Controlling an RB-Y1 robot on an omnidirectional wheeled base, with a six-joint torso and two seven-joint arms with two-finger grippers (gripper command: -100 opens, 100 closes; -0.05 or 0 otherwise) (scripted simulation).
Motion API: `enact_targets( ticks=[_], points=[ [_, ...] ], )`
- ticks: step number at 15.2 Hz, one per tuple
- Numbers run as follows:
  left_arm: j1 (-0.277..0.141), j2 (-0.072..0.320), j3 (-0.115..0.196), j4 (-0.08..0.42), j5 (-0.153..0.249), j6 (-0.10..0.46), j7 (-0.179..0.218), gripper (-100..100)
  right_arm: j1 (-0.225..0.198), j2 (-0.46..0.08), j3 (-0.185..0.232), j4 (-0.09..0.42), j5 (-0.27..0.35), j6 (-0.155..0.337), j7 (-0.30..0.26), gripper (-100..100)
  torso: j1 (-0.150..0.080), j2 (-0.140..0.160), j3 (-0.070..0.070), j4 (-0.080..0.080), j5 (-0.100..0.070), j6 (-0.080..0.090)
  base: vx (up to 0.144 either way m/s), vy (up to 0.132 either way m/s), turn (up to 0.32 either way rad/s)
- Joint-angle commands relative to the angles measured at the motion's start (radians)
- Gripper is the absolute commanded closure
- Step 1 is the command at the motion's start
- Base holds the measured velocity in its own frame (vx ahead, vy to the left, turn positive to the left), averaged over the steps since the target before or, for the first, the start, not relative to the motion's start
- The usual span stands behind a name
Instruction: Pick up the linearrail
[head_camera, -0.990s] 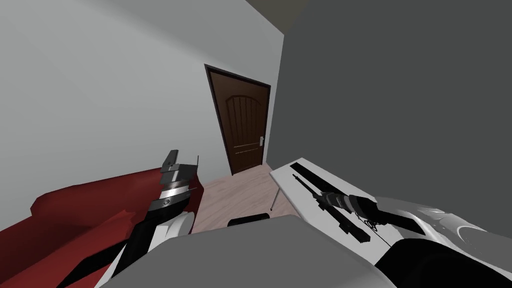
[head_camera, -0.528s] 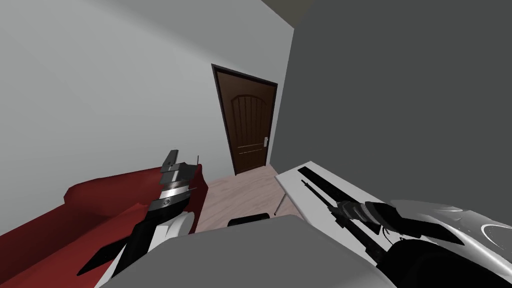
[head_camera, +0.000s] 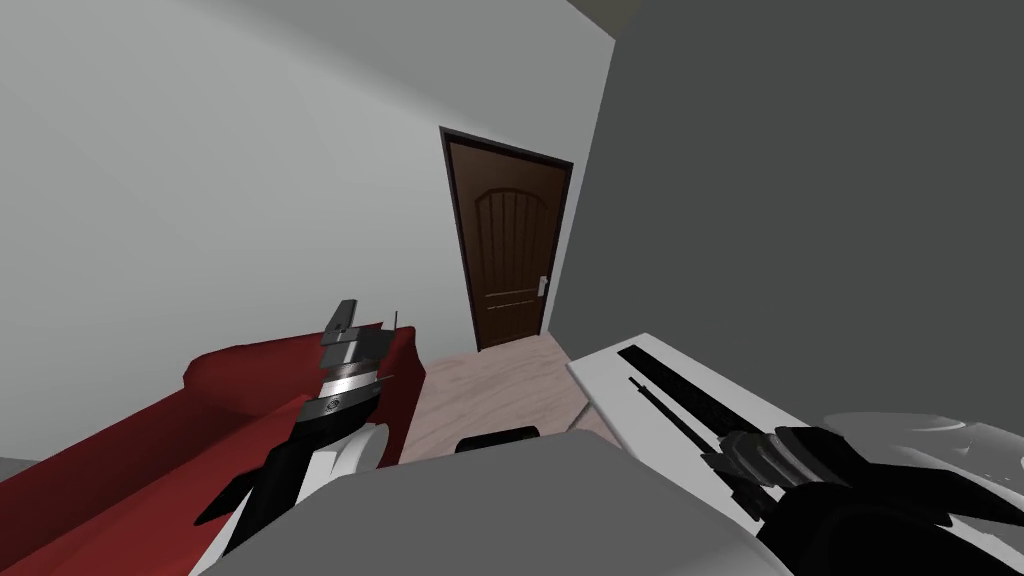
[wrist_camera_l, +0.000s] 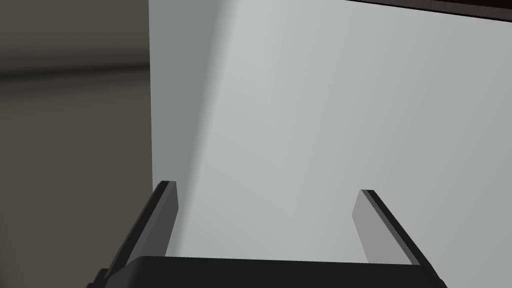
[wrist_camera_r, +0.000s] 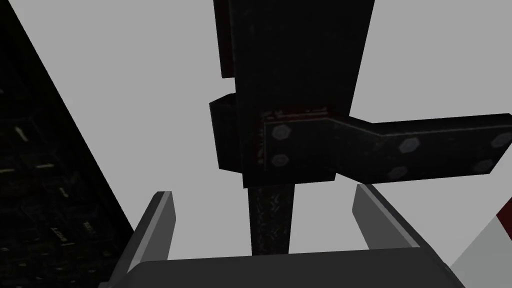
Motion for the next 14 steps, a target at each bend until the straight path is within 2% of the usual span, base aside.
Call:
enact_targets(
  ticks=[1, 3, 5, 6, 7, 9, 13, 14],
  points=[
    [0.0, 0.0, 0.0, 0.0, 0.0, 0.0, 0.0, 0, 0.006, -0.016, 0.041, 0.023, 0.027, -0.011, -0.013, -100, 0.0, 0.0, 0.0, 0.0, 0.0, 0.0, 0.08, 0.067, 0.135],
    [0.0, 0.0, 0.0, 0.0, 0.0, 0.0, 0.0, 0, 0.022, -0.035, 0.064, 0.03, 0.032, -0.014, -0.014, -100, 0.0, -0.001, 0.0, 0.0, 0.0, 0.0, 0.101, 0.061, 0.144],
    [0.0, 0.0, 0.0, 0.0, 0.0, 0.0, 0.0, 0, 0.027, -0.04, 0.07, 0.032, 0.034, -0.015, -0.014, -100, 0.0, -0.001, 0.0, 0.0, 0.0, 0.0, 0.073, 0.037, 0.045],
    [0.0, 0.0, 0.0, 0.0, 0.0, 0.0, 0.0, 0, 0.028, -0.033, 0.061, 0.031, 0.025, -0.013, -0.002, -100, -0.001, 0.001, 0.0, 0.0, 0.0, 0.0, 0.035, 0.016, 0.009],
    [0.0, 0.0, 0.0, 0.0, 0.0, 0.0, 0.0, 0, 0.023, 0.003, 0.07, 0.042, 0.039, -0.005, -0.001, -100, -0.002, 0.002, 0.001, 0.0, -0.001, 0.001, 0.014, 0.0, 0.119],
    [0.0, 0.0, 0.0, 0.0, 0.0, 0.0, 0.0, 0, 0.018, 0.04, 0.077, 0.05, 0.05, 0.007, 0.004, -100, -0.005, 0.005, 0.003, 0.001, -0.001, 0.0, 0.002, -0.024, 0.146],
    [0.0, 0.0, 0.0, 0.0, 0.0, 0.0, 0.0, 0, 0.011, 0.088, 0.087, 0.06, 0.065, 0.023, 0.01, -100, -0.007, 0.007, 0.004, 0.002, -0.002, 0.001, -0.004, -0.026, 0.093],
    [0.0, 0.0, 0.0, 0.0, 0.0, 0.0, 0.0, 0, 0.021, 0.071, 0.08, 0.051, 0.054, 0.021, 0.01, -100, -0.006, 0.007, 0.004, 0.002, -0.002, 0.001, -0.003, -0.012, 0.023]
  ],
)
